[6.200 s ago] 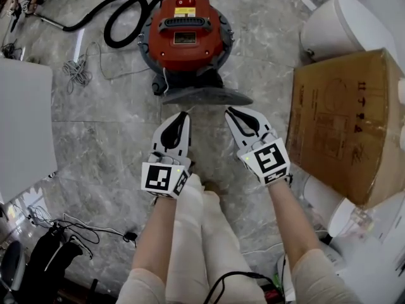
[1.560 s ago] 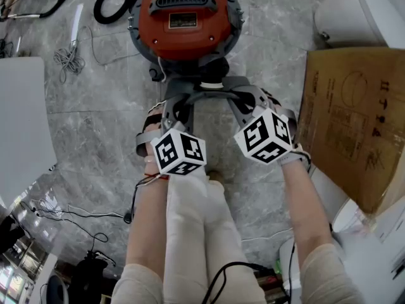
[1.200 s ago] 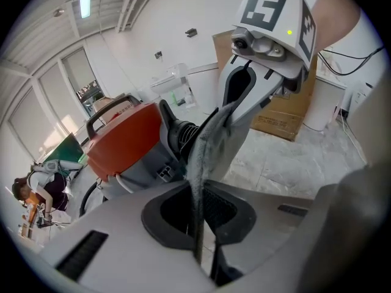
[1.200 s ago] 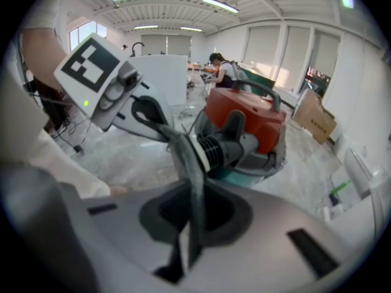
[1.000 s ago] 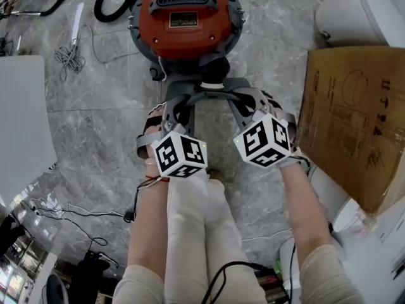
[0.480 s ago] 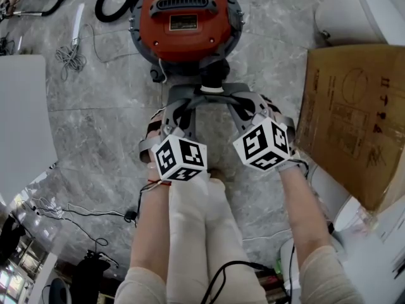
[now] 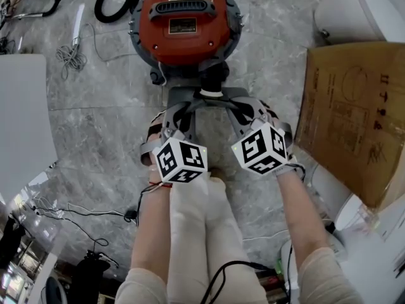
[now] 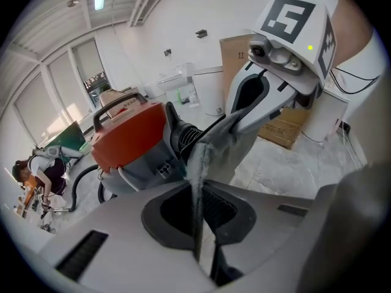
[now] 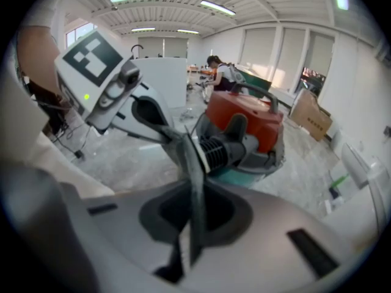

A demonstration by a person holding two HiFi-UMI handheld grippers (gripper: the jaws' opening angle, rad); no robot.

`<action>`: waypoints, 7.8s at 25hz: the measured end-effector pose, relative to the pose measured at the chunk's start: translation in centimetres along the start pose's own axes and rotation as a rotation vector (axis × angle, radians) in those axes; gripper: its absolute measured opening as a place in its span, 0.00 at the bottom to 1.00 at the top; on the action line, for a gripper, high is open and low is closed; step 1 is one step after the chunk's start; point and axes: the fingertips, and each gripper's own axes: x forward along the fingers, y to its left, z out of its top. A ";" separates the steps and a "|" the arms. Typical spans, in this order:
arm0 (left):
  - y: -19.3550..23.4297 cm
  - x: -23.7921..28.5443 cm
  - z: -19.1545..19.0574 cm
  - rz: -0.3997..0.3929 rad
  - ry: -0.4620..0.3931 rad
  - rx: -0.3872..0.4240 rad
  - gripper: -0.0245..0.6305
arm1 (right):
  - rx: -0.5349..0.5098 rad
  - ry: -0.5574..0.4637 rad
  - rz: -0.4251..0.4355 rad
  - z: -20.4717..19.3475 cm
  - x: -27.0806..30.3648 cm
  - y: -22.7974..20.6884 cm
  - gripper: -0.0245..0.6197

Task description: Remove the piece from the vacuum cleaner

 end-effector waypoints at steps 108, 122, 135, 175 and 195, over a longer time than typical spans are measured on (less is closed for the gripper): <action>2.8 -32.1 19.2 -0.211 -0.390 -0.569 0.09 | 0.253 -0.289 0.098 17.8 -32.0 1.4 0.07; 2.9 -39.5 23.0 -0.206 -0.422 -0.538 0.09 | 0.213 -0.301 0.101 21.7 -39.3 2.5 0.07; 3.4 -44.0 24.9 -0.173 -0.483 -0.555 0.09 | 0.173 -0.334 0.080 24.3 -43.3 3.6 0.07; 4.3 -48.7 27.2 -0.101 -0.543 -0.545 0.09 | 0.150 -0.375 0.068 26.9 -47.5 4.7 0.07; 4.5 -47.9 26.9 -0.068 -0.535 -0.559 0.09 | 0.153 -0.370 0.079 26.6 -46.6 4.6 0.07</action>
